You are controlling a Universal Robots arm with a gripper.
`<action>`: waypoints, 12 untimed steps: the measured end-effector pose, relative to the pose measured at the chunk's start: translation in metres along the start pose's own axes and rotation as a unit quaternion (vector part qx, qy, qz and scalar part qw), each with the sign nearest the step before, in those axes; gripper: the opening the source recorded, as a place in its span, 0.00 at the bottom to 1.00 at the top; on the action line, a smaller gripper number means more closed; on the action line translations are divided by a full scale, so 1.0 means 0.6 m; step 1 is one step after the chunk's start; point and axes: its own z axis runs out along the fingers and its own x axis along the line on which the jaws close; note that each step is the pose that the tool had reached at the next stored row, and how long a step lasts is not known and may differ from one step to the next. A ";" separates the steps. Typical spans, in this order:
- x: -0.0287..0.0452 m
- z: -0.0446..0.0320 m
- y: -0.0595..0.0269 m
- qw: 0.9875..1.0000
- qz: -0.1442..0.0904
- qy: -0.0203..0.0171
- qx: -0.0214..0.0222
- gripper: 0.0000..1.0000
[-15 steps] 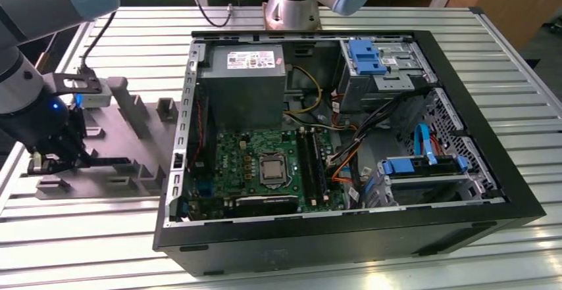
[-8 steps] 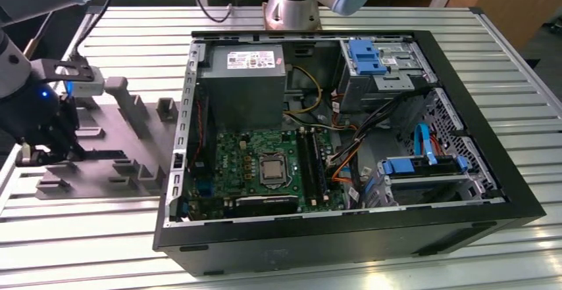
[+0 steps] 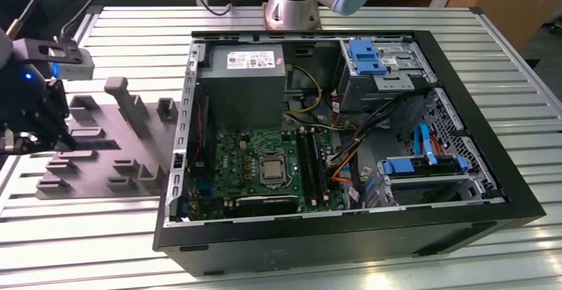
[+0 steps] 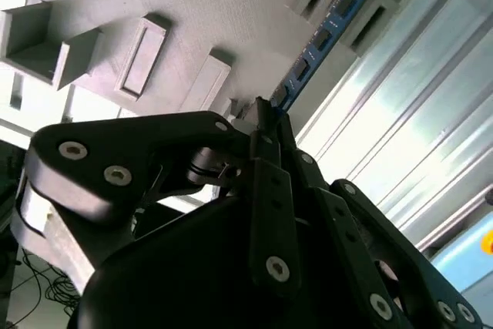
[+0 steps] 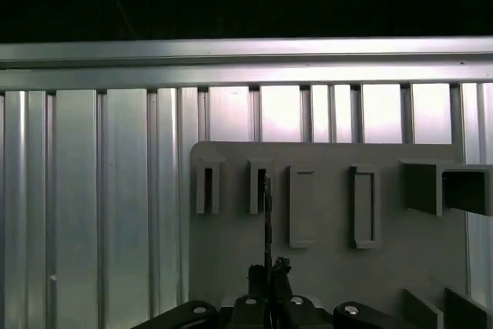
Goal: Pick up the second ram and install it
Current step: 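Pick up the second ram and move it above second insertion slot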
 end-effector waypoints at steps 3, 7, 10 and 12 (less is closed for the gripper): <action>0.000 -0.023 0.000 1.000 0.000 0.000 0.000 0.14; -0.001 -0.053 0.001 1.000 0.000 0.000 0.000 0.14; -0.002 -0.074 0.001 1.000 0.000 0.000 0.000 0.14; -0.002 -0.088 0.001 1.000 0.000 0.000 0.000 0.14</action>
